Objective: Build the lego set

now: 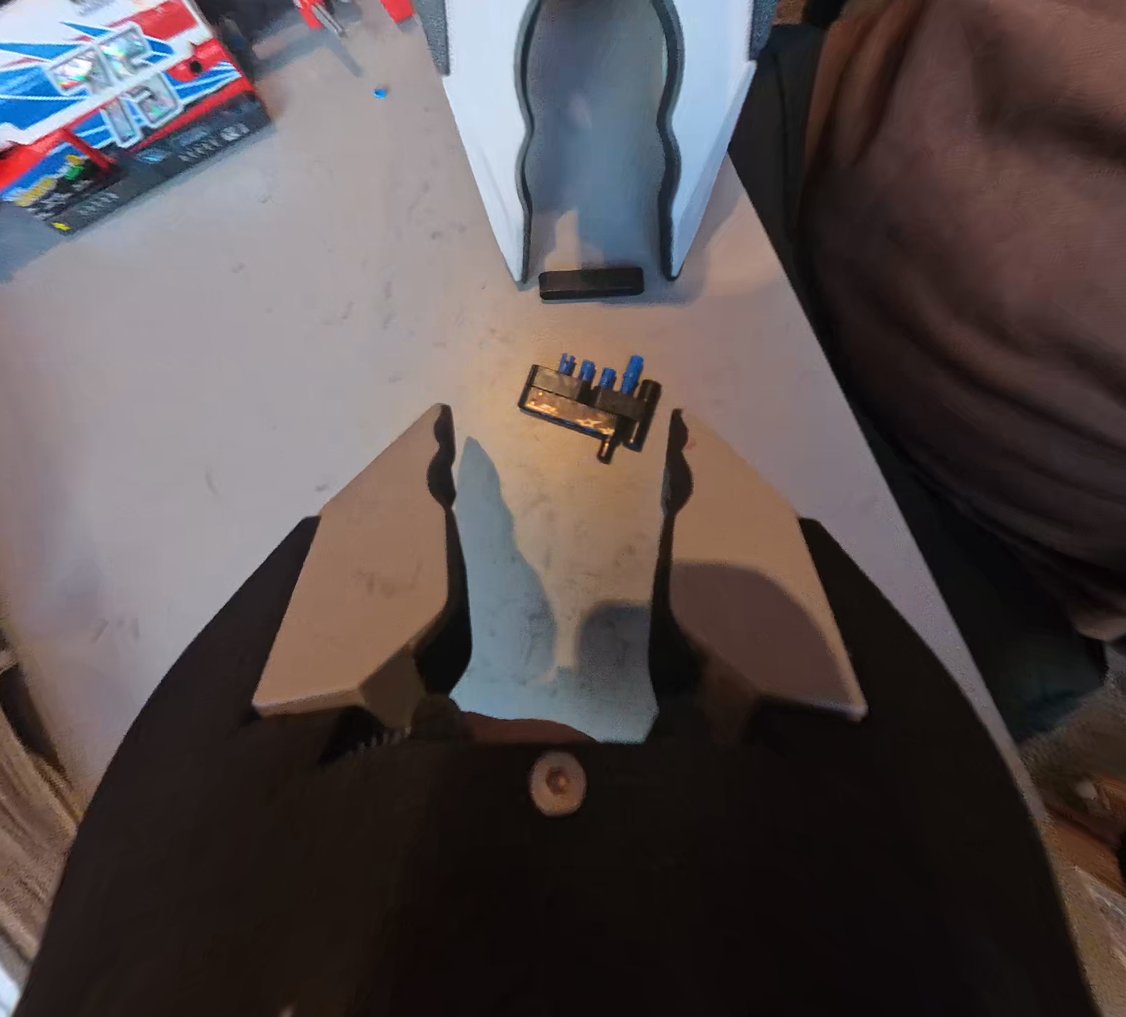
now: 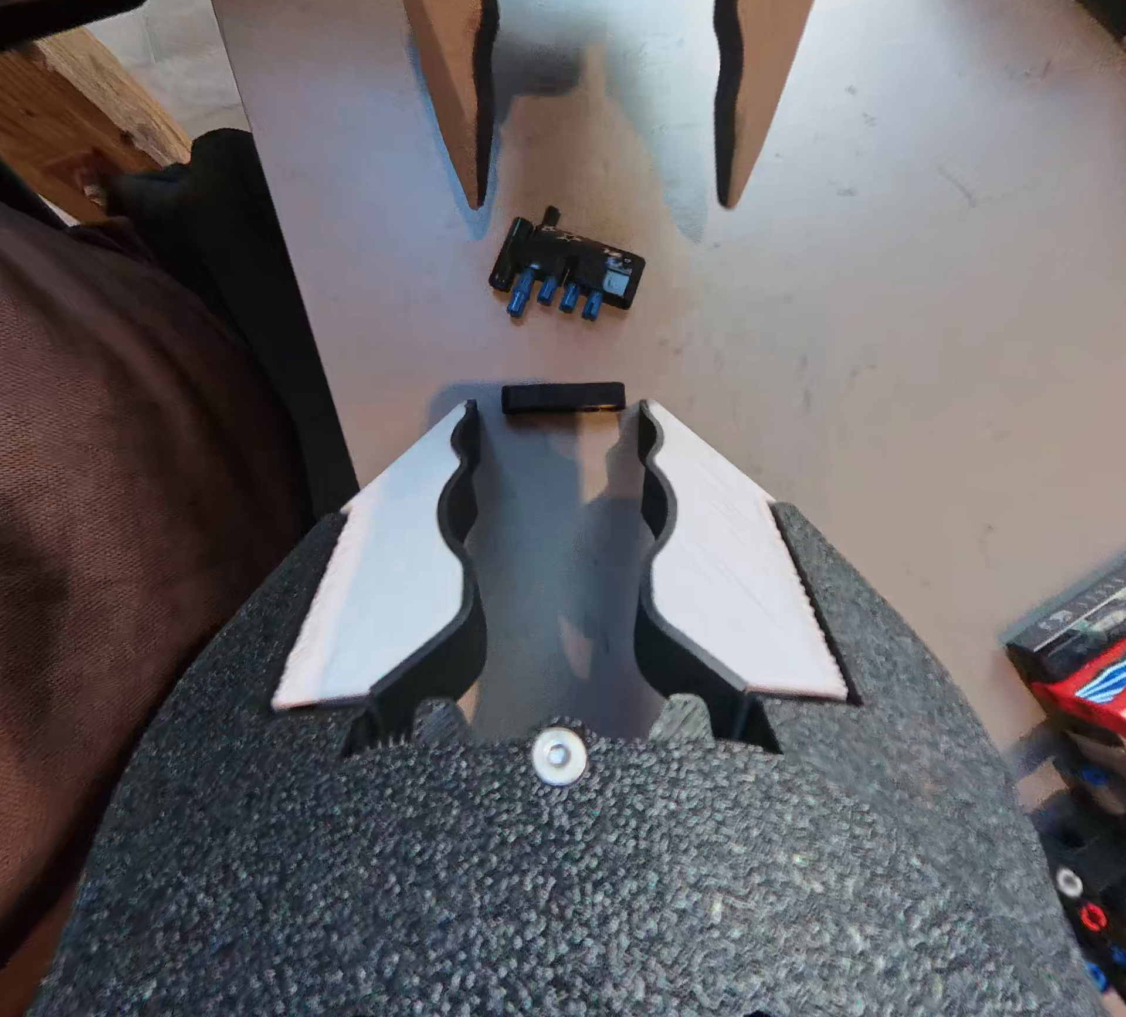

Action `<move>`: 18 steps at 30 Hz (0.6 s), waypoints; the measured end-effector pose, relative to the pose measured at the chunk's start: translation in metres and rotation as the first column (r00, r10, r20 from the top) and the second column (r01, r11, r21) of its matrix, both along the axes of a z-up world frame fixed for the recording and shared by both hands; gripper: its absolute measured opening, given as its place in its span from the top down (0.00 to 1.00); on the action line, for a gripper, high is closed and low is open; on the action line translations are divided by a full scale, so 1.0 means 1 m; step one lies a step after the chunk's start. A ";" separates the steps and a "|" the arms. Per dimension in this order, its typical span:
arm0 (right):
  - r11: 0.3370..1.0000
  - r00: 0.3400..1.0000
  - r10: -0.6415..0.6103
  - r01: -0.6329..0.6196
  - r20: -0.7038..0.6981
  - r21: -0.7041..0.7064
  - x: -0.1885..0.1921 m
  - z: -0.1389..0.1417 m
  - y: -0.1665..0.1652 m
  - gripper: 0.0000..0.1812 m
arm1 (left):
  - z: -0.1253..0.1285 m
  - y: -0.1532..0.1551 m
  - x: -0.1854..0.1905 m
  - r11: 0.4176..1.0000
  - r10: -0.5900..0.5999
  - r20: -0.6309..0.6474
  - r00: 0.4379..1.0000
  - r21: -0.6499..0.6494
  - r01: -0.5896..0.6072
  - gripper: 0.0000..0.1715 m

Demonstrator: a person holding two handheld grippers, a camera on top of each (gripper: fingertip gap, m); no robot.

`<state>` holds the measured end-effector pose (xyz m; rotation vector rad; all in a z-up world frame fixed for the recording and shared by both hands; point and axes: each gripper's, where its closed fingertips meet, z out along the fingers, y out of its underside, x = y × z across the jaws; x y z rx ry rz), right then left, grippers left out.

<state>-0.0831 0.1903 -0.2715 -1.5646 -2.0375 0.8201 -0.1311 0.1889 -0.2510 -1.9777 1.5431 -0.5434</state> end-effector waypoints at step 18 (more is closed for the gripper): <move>0.999 0.999 -0.036 0.035 -0.038 -0.026 -0.007 0.000 0.000 0.77 | -0.020 -0.003 0.016 0.993 0.119 0.054 0.991 -0.027 -0.118 0.72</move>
